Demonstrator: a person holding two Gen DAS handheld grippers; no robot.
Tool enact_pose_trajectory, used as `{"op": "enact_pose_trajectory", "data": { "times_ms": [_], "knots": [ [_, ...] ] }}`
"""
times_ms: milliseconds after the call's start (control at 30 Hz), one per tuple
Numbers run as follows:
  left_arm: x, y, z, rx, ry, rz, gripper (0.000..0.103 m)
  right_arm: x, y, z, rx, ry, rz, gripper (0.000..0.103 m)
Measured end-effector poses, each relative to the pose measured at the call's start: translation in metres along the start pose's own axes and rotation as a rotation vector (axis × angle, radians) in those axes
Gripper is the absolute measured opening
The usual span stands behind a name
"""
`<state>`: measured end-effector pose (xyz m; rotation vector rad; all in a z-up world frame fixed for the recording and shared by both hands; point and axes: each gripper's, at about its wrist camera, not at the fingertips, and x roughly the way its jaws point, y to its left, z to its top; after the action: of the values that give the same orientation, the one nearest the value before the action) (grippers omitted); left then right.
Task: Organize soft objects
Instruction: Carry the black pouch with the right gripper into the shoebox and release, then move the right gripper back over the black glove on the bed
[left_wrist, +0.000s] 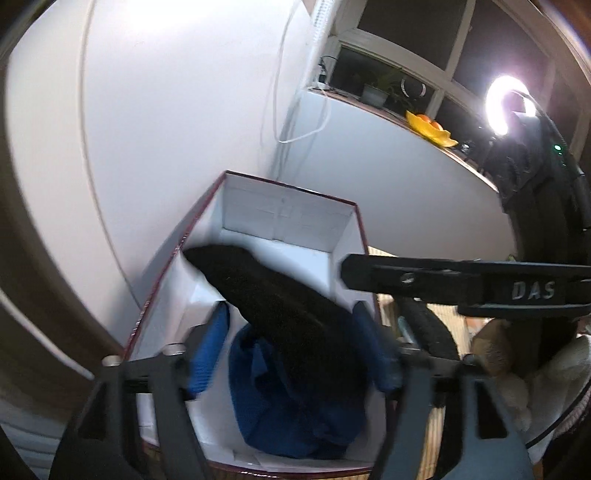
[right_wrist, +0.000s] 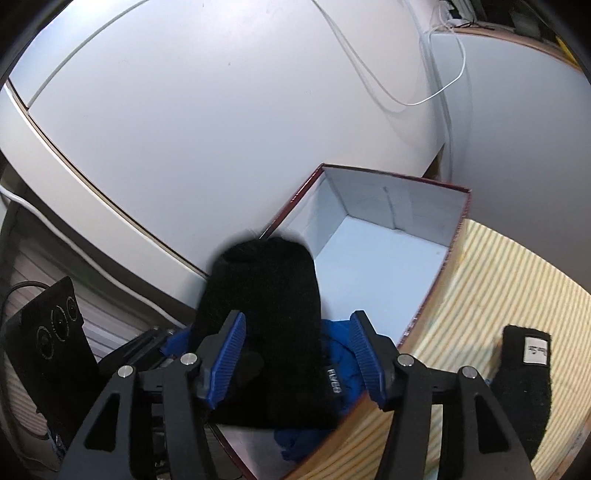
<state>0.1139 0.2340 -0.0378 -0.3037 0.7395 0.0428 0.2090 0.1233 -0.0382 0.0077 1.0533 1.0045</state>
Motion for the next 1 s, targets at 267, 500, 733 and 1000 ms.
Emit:
{"op": "enact_pose_trajectory", "data": {
  "times_ms": [267, 500, 733, 1000],
  "knots": [
    [-0.015, -0.010, -0.007, 0.015, -0.011, -0.003, 0.070, -0.040, -0.015, -0.014, 0.023, -0.058, -0.052, 0.063],
    [-0.034, -0.037, -0.012, 0.042, -0.043, -0.068, 0.070, -0.093, -0.041, -0.049, 0.049, -0.100, -0.106, 0.064],
    [-0.044, -0.076, -0.021, 0.094, -0.047, -0.139, 0.070, -0.146, -0.078, -0.085, 0.108, -0.141, -0.179, 0.069],
    [-0.048, -0.110, -0.033, 0.123, -0.022, -0.224, 0.070, -0.204, -0.112, -0.120, 0.158, -0.171, -0.280, 0.069]
  ]
}}
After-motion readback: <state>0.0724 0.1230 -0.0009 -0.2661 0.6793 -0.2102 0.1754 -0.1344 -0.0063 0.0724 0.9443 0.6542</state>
